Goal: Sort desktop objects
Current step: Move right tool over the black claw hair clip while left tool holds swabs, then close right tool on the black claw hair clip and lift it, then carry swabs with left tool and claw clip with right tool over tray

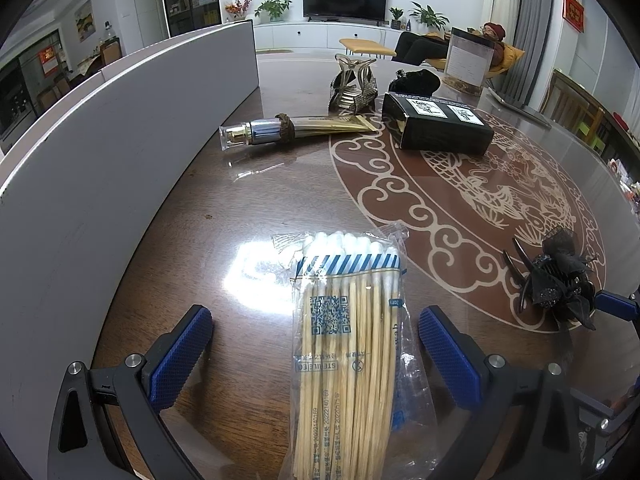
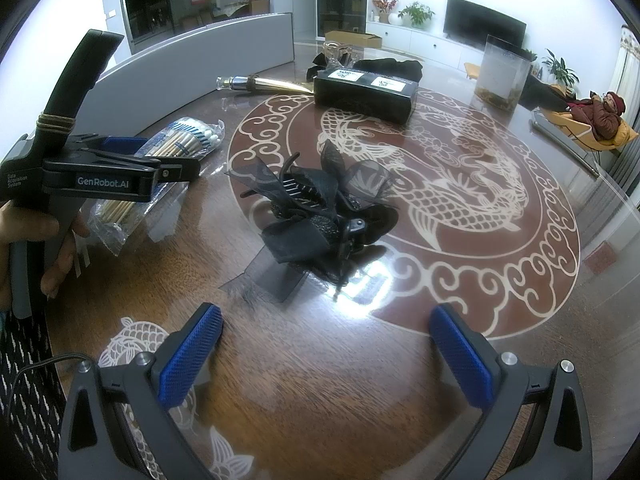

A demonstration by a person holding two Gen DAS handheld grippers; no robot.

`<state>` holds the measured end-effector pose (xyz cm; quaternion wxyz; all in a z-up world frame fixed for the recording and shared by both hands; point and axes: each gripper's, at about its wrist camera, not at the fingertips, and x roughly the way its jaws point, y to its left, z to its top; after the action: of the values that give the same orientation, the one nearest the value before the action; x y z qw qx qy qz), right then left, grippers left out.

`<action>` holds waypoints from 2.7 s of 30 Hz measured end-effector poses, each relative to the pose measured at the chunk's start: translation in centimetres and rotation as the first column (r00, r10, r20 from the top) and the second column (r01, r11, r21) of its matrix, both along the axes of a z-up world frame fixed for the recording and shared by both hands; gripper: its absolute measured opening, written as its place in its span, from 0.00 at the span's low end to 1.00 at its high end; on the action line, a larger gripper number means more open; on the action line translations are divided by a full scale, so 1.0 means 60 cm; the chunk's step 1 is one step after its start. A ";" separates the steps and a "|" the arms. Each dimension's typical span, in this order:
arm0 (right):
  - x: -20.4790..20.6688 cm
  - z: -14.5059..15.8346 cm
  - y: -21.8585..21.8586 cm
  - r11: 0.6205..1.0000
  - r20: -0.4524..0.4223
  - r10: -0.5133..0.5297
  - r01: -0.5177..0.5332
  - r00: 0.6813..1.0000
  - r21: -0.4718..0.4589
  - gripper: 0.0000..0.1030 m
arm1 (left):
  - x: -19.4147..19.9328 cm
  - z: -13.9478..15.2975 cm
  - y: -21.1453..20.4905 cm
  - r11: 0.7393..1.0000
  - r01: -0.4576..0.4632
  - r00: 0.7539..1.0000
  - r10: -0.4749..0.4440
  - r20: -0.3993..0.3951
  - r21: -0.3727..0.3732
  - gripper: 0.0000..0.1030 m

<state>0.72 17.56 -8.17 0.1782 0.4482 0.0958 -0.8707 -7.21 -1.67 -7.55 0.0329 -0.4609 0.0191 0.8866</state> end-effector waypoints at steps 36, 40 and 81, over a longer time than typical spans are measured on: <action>0.000 -0.001 0.001 1.000 0.000 0.000 0.000 1.000 -0.001 1.00 | 0.024 0.001 -0.006 0.999 -0.047 0.999 0.047 0.019 0.002 1.00; 0.000 -0.001 0.001 1.000 -0.001 0.000 0.000 1.000 0.001 1.00 | 0.027 0.000 -0.001 1.000 -0.029 0.999 0.029 0.013 -0.001 1.00; 0.110 0.097 0.063 0.946 -0.013 -0.100 0.091 0.995 -0.311 0.40 | 0.174 0.146 -0.036 0.960 0.137 0.973 -0.084 -0.214 0.245 0.29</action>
<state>7.34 21.35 -2.35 0.2025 0.4061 -0.0615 -0.8890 3.25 -3.82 1.20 0.1402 -0.3586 -0.0674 0.9204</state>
